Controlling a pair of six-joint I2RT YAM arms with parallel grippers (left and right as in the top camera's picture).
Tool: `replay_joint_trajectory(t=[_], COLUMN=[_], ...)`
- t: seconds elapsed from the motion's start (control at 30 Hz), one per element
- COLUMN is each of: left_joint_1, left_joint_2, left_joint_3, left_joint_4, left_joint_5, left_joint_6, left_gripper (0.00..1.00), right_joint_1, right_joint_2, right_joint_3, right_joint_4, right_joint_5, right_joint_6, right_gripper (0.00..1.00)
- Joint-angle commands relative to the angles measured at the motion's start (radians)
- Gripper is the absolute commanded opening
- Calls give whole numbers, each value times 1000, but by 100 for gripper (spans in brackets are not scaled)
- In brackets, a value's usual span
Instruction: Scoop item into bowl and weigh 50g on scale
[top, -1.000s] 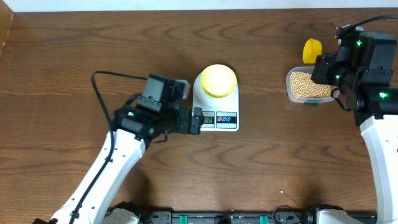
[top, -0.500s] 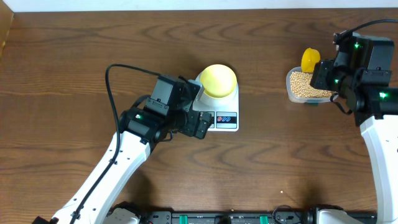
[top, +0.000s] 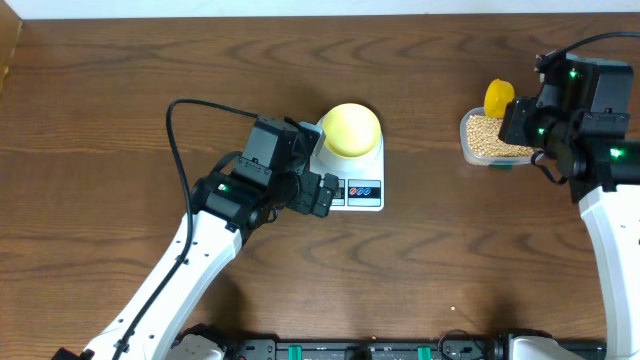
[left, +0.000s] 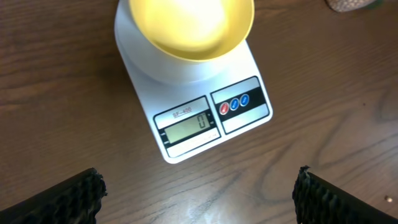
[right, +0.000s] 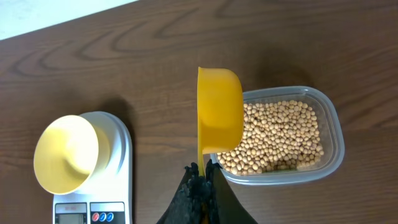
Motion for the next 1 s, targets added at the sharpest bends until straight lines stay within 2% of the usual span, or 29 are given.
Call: replay_joint_trajectory(t=[0.0, 0.23, 0.3, 0.53, 0.63, 0.77, 0.87, 0.97], left_joint_1=[3, 60, 65, 68, 147, 291, 338, 319], left_joint_2=[-3, 2, 2, 2, 2, 2, 2, 2], left_joint_3=[0, 0, 0, 0, 0, 0, 0, 0], left_joint_4=[-1, -25, -37, -42, -51, -79, -117, -138], left_joint_5=[-23, 26, 63, 96, 176, 359, 307, 303], left_joint_6=[-15, -24, 34, 111, 143, 234, 274, 272], left_gripper=[98, 99, 98, 98, 98, 98, 99, 99], right_joint_1=[-3, -3, -3, -3, -3, -3, -3, -3], right_joint_2=[5, 5, 5, 5, 5, 5, 5, 5], right_joint_3=[24, 24, 24, 24, 25, 25, 24, 25], right_joint_4=[-8, -10, -14, -15, -27, -45, -45, -41], right_joint_5=[7, 7, 7, 6, 6, 7, 7, 7], right_joint_6=[-14, -14, -14, -14, -14, -14, -14, -14], right_gripper=[1, 1, 1, 1, 1, 1, 1, 1])
